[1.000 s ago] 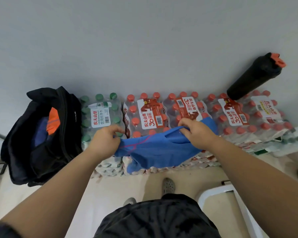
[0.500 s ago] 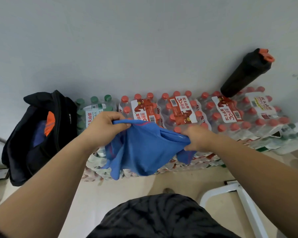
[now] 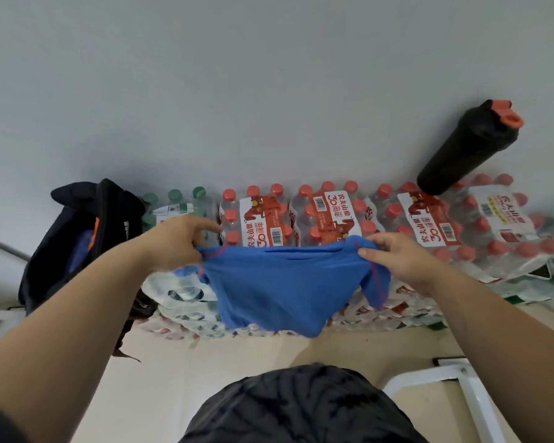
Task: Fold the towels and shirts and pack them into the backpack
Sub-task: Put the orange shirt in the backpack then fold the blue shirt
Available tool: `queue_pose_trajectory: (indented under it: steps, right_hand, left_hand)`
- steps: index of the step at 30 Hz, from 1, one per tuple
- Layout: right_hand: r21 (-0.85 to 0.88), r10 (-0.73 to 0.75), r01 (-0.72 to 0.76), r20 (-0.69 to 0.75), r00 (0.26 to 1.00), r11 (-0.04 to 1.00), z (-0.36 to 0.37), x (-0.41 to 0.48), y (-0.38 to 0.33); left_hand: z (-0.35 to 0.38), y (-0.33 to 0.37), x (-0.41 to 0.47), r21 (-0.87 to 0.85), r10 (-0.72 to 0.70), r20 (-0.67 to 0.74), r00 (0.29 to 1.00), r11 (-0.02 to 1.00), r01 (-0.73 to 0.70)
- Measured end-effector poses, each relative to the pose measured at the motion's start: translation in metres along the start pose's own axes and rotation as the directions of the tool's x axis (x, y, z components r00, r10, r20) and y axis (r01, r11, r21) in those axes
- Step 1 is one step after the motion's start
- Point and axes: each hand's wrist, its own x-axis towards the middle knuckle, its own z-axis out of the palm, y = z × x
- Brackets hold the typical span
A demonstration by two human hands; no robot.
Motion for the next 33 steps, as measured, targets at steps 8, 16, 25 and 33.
queue_pose_trajectory:
  steps: [8,16,25,33]
  right_hand:
    - [-0.582,-0.126,0.094,-0.014,0.992,0.808,-0.027,0.015,-0.014]
    - [-0.85,-0.076,0.058,0.022,0.997,0.523,-0.037,0.031,-0.016]
    - [-0.68,-0.02,0.175,0.23,0.973,0.712,-0.05,0.053,-0.015]
    - [-0.689,-0.037,0.208,0.254,0.966,0.695,-0.037,0.079,-0.012]
  left_hand:
    - [0.027,0.023,0.021,-0.081,-0.145,-0.081,0.986,0.987,0.138]
    - [0.047,0.034,0.025,0.177,-0.195,-0.074,0.978,0.962,0.206]
    - [0.073,0.024,0.016,-0.176,-0.264,-0.274,0.925,0.959,0.222]
    - [0.07,0.002,0.03,-0.043,-0.292,-0.051,0.955,0.956,0.29]
